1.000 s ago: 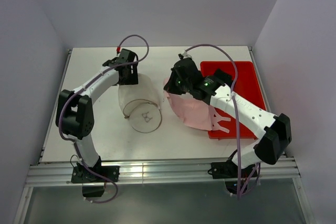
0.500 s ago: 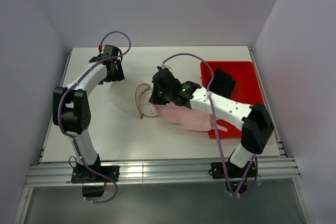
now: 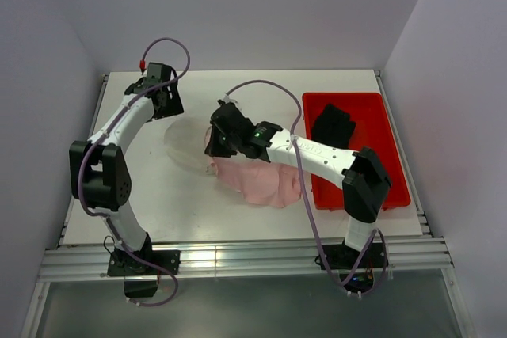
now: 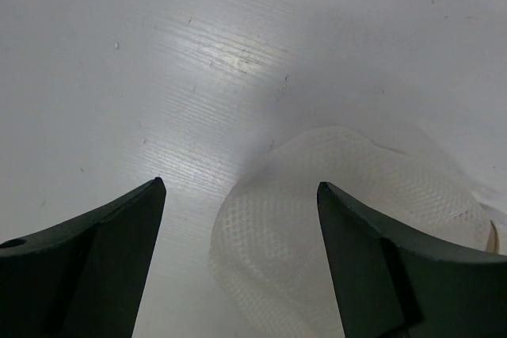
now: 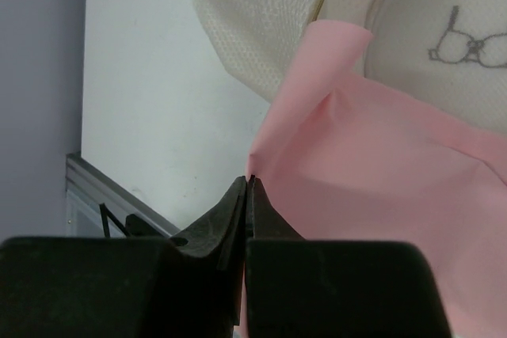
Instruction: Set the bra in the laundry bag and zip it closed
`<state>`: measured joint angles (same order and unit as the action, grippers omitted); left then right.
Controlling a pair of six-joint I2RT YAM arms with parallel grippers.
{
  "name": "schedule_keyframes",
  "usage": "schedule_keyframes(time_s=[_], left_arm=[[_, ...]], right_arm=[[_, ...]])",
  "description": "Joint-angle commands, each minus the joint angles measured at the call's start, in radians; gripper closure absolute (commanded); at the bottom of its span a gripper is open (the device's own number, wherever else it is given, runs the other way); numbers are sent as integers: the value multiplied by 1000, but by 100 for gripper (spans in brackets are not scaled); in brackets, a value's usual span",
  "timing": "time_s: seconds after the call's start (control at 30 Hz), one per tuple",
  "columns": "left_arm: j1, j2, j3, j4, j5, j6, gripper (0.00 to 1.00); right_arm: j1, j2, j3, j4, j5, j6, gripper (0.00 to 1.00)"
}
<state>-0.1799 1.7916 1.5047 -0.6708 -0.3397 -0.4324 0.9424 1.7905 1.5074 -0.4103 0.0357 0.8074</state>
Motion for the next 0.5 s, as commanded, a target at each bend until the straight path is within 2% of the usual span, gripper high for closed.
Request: schedule_keyframes(time_s=[0.0, 0.27, 0.47], left_arm=[[5, -84, 12, 22, 28, -15, 15], [-23, -227, -35, 37, 53, -20, 14], [-136, -308, -55, 17, 1, -28, 14]], right_arm=[[12, -58, -74, 77, 27, 45, 100], [12, -343, -430, 153, 185, 150, 100], [-1, -483, -602, 139, 273, 210, 100]])
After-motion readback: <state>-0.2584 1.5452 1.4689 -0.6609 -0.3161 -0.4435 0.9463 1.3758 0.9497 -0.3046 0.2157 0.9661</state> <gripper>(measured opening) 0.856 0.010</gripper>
